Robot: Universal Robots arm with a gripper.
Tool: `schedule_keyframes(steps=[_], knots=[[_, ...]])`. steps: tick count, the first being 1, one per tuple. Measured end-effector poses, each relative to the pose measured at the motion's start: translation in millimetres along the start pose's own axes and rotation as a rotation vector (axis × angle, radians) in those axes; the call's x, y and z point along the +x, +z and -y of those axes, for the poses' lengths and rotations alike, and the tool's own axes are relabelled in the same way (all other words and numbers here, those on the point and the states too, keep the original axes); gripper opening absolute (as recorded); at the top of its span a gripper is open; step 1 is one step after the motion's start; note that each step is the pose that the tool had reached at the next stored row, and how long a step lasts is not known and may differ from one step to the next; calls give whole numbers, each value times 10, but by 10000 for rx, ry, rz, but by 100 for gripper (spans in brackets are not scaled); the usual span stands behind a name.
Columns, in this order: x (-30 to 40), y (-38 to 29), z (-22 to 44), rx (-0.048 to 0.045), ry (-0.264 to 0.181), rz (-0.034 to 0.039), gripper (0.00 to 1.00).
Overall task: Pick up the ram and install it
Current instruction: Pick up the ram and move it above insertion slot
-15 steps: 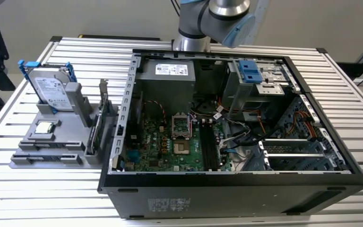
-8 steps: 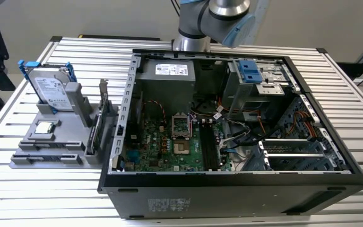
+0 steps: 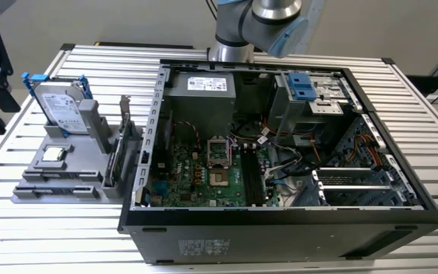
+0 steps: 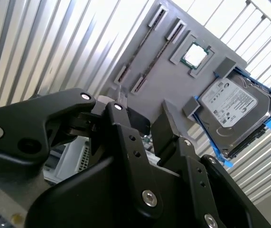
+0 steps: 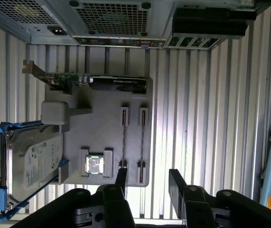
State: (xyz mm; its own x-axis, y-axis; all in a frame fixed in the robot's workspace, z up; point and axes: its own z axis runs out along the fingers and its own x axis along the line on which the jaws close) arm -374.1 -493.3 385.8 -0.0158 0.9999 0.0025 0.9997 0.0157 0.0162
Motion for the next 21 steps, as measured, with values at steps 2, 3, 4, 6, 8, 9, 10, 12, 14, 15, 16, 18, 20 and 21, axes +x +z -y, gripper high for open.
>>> schedule_keyframes(steps=[2,3,4,6,8,9,10,12,14,15,16,18,20,21], knots=[[0,13,0,-2,2,-132,100],[1,26,1,-5,3,-155,100],[2,34,1,4,4,-153,100],[1,57,1,11,3,-154,100],[1,66,1,13,3,-154,100],[1,66,1,14,3,-154,100],[1,66,1,15,3,-154,100],[1,96,2,13,3,-156,100],[1,109,2,15,3,-154,100],[1,115,2,15,3,-154,100],[1,122,2,14,3,-155,100],[1,131,2,14,3,-155,100],[1,137,2,15,3,-155,100],[1,140,2,15,3,-155,100]])
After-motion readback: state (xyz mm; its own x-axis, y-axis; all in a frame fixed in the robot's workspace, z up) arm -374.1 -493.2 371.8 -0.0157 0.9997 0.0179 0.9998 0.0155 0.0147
